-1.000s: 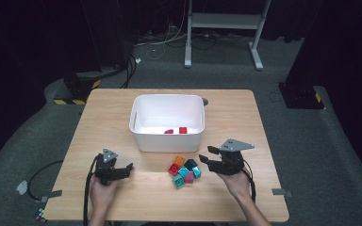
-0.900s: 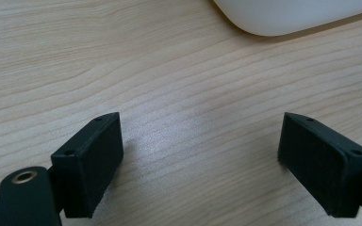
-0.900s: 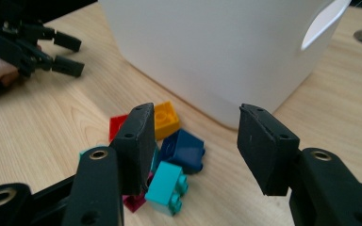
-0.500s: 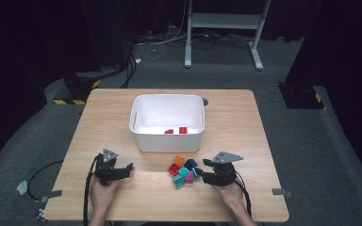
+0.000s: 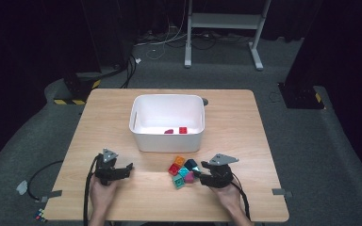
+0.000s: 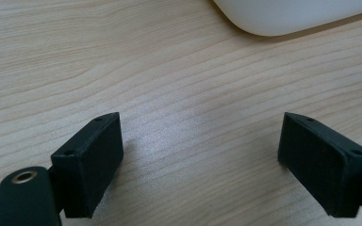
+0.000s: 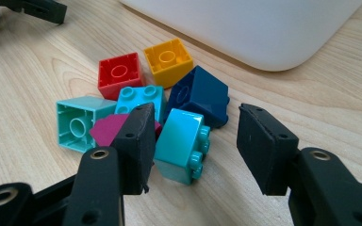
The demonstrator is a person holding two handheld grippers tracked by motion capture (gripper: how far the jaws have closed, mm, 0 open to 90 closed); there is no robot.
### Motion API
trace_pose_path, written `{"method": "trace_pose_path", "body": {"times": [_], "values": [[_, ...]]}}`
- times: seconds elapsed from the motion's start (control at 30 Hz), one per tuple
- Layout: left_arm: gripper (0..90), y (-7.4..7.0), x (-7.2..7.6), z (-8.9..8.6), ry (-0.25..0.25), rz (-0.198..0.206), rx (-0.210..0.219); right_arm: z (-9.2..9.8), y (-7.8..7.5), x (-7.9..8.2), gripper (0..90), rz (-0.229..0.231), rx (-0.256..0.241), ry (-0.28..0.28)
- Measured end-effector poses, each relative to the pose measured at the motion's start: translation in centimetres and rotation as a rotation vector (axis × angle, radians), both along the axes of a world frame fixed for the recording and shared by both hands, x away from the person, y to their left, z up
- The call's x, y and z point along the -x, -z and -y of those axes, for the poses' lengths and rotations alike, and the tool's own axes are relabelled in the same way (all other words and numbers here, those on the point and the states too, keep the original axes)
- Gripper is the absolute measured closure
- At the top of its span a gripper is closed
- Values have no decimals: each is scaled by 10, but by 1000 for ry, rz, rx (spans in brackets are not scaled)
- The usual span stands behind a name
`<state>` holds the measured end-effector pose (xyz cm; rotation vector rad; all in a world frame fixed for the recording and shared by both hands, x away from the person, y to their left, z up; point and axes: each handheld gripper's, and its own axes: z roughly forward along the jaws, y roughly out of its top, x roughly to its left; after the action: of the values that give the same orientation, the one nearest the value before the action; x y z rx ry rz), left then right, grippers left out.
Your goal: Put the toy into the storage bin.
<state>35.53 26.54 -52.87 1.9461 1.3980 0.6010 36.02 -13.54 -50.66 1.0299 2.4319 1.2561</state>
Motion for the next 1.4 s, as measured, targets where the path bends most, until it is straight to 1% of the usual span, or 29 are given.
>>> {"method": "trace_pose_path", "body": {"times": [0.23, 0.3, 0.6, 0.67, 0.73, 0.8, 1.03, 1.23, 1.4], "values": [[147, 0, 0, 0, 0, 0, 0, -2, 3, -1, 502, -4, 23, 8], [147, 0, 0, 0, 0, 0, 0, -2, 4, -2, 522, -3, 31, 10], [147, 0, 0, 0, 0, 0, 0, 2, 11, -4, 611, -27, 47, 22], [147, 0, 0, 0, 0, 0, 0, 3, 12, -3, 637, -17, 57, 22], [147, 0, 0, 0, 0, -1, -1, 3, 12, -3, 653, -20, 59, 23], [147, 0, 0, 0, 0, 0, 0, 4, 11, -3, 667, -7, 69, 25], [147, 0, 0, 0, 0, 0, 0, 6, 10, -2, 673, -3, 73, 26], [147, 0, 0, 0, 0, -1, -1, 9, 6, -1, 675, -3, 57, 27], [147, 0, 0, 0, 0, -2, -1, 13, 2, 0, 676, 7, 55, 21]]}}
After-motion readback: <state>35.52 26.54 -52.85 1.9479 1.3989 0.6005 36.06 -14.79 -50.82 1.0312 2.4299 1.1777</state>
